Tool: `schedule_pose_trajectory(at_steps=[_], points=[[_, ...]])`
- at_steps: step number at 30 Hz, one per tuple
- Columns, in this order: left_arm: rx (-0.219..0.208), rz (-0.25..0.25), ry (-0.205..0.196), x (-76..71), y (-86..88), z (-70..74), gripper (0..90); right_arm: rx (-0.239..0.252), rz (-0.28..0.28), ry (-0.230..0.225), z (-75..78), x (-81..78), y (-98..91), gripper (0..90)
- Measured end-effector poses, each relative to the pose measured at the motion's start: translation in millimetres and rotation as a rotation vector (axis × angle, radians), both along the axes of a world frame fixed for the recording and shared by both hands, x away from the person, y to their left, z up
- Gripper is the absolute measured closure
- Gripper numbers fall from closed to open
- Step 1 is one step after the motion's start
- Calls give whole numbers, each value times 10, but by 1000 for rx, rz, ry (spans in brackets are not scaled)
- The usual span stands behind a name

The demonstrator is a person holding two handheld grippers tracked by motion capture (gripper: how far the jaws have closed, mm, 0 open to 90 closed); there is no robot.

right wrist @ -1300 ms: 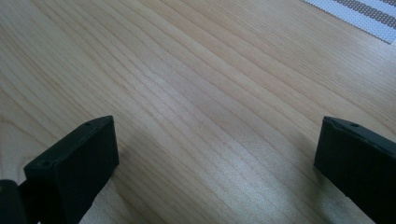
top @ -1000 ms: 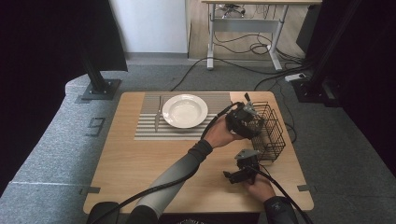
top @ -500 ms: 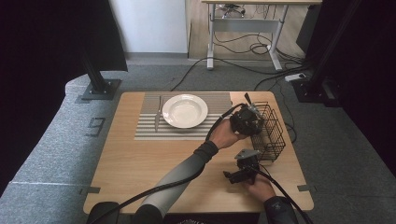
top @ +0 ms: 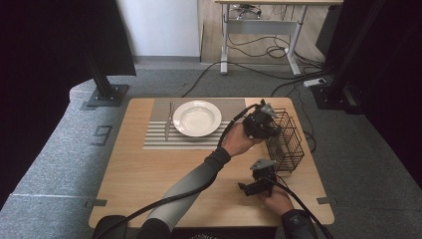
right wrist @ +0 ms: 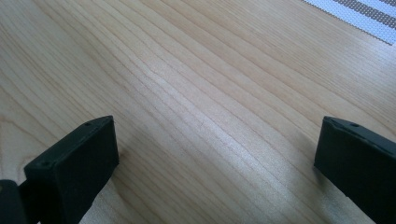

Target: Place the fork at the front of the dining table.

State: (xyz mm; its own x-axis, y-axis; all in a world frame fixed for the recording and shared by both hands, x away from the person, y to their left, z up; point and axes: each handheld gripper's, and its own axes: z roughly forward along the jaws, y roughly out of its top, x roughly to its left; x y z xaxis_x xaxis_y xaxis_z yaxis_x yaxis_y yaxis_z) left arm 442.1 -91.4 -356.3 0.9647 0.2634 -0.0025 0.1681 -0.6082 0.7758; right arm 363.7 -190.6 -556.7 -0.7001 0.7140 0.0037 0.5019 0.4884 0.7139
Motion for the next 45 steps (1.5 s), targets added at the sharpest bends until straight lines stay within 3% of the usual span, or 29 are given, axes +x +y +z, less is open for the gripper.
schedule_pose_trajectory(at_steps=[7,16,21,26,32,34,35,39,43,45], points=[[-33,-8,-19,-62,99,214,870,-1,2,-2,0,2,-2,0],[-72,0,-69,-171,389,630,871,3,0,-1,-2,4,6,0],[-77,15,-77,-182,553,696,870,2,6,0,0,20,23,0],[-52,39,-65,-168,775,593,870,-2,10,1,3,26,26,0],[-35,76,-23,-125,1106,336,870,-2,5,0,5,29,29,6],[-34,80,-17,-125,1151,299,870,-1,0,3,14,30,30,33],[-34,88,-8,-132,1233,230,871,-3,-8,9,41,36,25,99],[-28,94,3,-156,1339,148,870,-9,-32,10,116,58,27,139],[-7,98,6,-203,1448,65,870,-10,-21,-21,273,127,58,198],[0,101,5,-219,1477,40,870,19,-19,-32,379,186,81,270]])
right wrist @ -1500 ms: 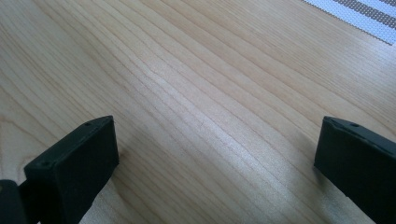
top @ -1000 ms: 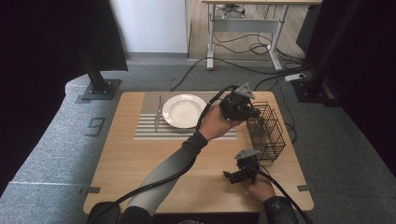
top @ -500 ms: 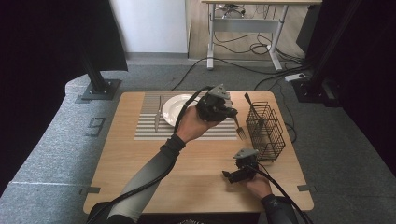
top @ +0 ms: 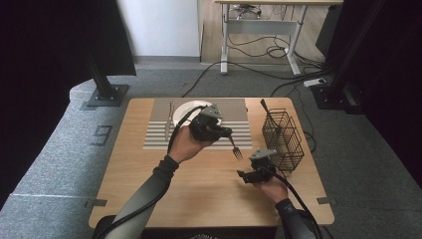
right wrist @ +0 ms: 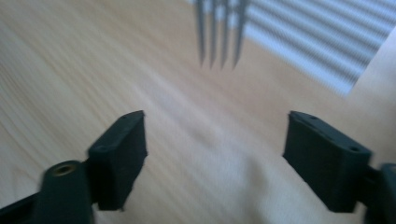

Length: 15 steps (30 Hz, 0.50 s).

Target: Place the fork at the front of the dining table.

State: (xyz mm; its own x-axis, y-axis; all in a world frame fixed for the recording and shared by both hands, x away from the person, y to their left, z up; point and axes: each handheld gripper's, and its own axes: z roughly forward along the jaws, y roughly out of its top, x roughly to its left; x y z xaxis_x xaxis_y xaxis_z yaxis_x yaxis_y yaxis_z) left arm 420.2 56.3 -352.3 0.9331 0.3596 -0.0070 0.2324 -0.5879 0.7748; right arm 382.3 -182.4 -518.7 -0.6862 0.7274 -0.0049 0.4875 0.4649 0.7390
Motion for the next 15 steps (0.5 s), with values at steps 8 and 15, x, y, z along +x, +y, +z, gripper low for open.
schedule_pose_trajectory(at_steps=[8,15], points=[[20,2,13,-3,65,-76,870,51,94,-44,414,198,204,478],[26,-2,17,4,55,-103,871,1,170,-80,592,263,444,700]])
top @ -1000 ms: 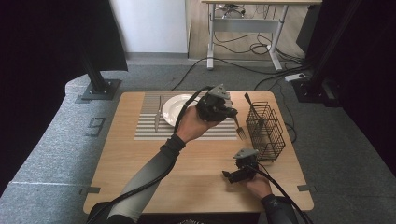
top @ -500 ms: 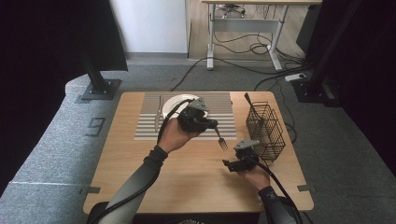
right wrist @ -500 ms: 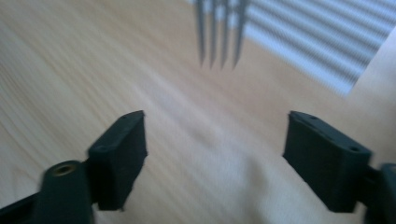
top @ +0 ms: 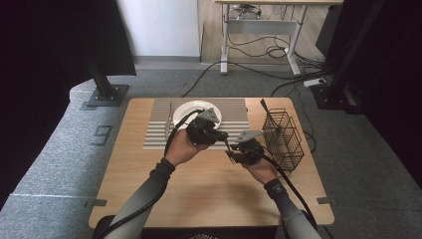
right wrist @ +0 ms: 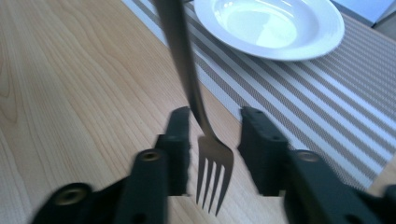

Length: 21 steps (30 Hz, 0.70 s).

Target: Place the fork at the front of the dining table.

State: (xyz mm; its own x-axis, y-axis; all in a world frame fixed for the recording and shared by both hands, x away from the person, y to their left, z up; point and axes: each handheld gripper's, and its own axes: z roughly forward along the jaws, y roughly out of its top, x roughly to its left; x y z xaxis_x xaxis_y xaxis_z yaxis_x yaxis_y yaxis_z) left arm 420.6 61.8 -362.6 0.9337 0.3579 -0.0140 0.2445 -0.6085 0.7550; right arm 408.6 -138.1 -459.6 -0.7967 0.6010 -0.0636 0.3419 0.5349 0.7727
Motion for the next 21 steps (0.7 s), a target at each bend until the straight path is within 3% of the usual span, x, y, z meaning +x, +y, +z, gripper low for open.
schedule_pose_trajectory(at_steps=[3,8,12,14,16,21], points=[[-12,4,3,0,-16,8,870,-26,11,-28,-4,-30,92,771],[-25,1,-2,4,-67,-5,870,-38,39,-49,-27,-93,195,793],[-22,3,-14,0,-93,-32,870,-7,58,-19,-47,-96,246,780],[-26,5,-14,9,-70,-38,871,-10,57,-11,-56,-86,245,654],[-28,8,-12,12,-60,-37,871,-4,49,-10,-52,-81,233,639],[-43,17,-12,5,-21,-30,871,23,26,-7,-8,-69,171,713]])
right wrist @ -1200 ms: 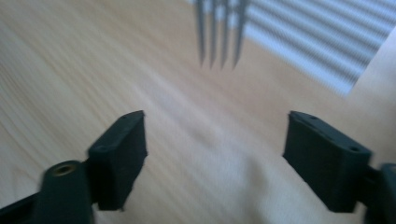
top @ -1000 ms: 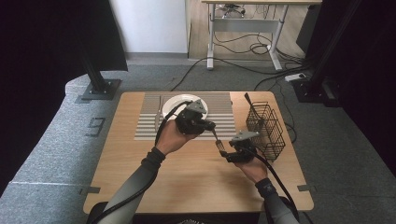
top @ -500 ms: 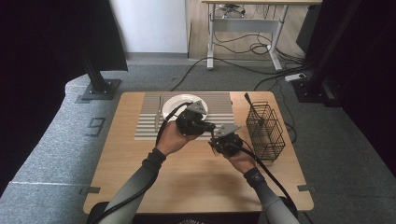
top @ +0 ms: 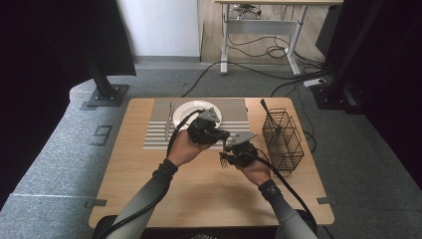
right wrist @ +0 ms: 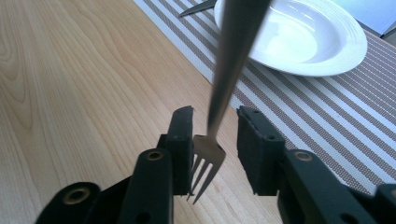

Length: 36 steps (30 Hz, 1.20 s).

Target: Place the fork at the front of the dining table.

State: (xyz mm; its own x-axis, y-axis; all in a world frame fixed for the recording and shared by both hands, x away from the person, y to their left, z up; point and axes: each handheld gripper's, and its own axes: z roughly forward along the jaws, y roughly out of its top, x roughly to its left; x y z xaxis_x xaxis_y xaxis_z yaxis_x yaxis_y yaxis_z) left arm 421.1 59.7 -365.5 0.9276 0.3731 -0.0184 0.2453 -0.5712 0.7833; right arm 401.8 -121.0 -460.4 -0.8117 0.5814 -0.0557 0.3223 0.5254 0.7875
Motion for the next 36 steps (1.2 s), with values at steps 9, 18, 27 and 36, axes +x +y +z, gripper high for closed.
schedule_pose_trajectory(at_steps=[9,18,27,36], points=[[-26,-7,-22,-9,35,-37,670,-17,0,-24,-21,-23,36,844],[-31,38,-107,-71,222,-178,257,-16,-38,-12,-10,62,-37,844],[-19,88,-100,-210,494,-551,140,-23,-89,14,11,208,-149,843],[-26,137,-97,-385,636,-863,4,-37,-126,31,16,399,-230,844]])
